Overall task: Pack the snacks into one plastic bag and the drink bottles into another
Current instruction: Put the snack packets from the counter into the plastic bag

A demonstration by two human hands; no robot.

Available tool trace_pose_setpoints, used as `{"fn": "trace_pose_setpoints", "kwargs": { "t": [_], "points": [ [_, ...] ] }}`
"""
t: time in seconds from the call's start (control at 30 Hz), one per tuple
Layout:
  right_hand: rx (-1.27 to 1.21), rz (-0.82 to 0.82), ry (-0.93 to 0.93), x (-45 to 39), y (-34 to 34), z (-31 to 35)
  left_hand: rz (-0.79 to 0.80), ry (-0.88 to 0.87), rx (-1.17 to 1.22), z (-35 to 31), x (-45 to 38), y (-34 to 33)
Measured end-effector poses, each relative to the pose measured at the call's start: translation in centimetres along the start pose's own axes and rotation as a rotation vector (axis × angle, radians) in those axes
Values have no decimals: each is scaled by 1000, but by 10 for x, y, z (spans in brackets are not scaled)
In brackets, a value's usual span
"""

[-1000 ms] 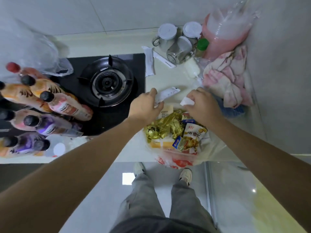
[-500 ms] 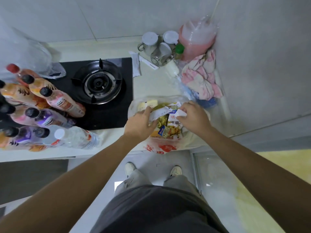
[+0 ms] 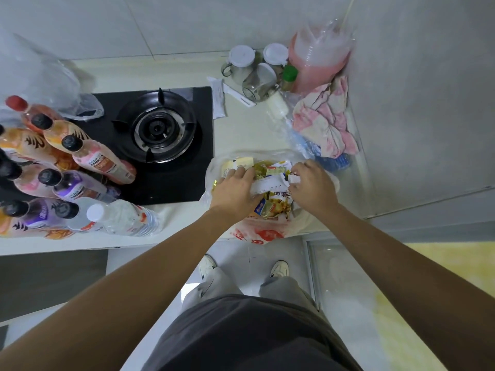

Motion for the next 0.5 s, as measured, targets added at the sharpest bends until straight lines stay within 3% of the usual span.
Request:
{"fn": "trace_pose_setpoints", "kwargs": {
  "t": [0.5],
  "points": [
    [-11, -22, 74, -21, 10, 36, 25, -52, -42, 14, 2, 2]
  ]
}}
Point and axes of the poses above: each hand's wrist, its own x-axis away from the middle knuckle, its own y-axis out of the back of the hand, z = x × y, the point moved 7 cm from there along -x, towards the middle knuckle, and after that the axes turned 11 degrees about x, right-handed, at the moved point
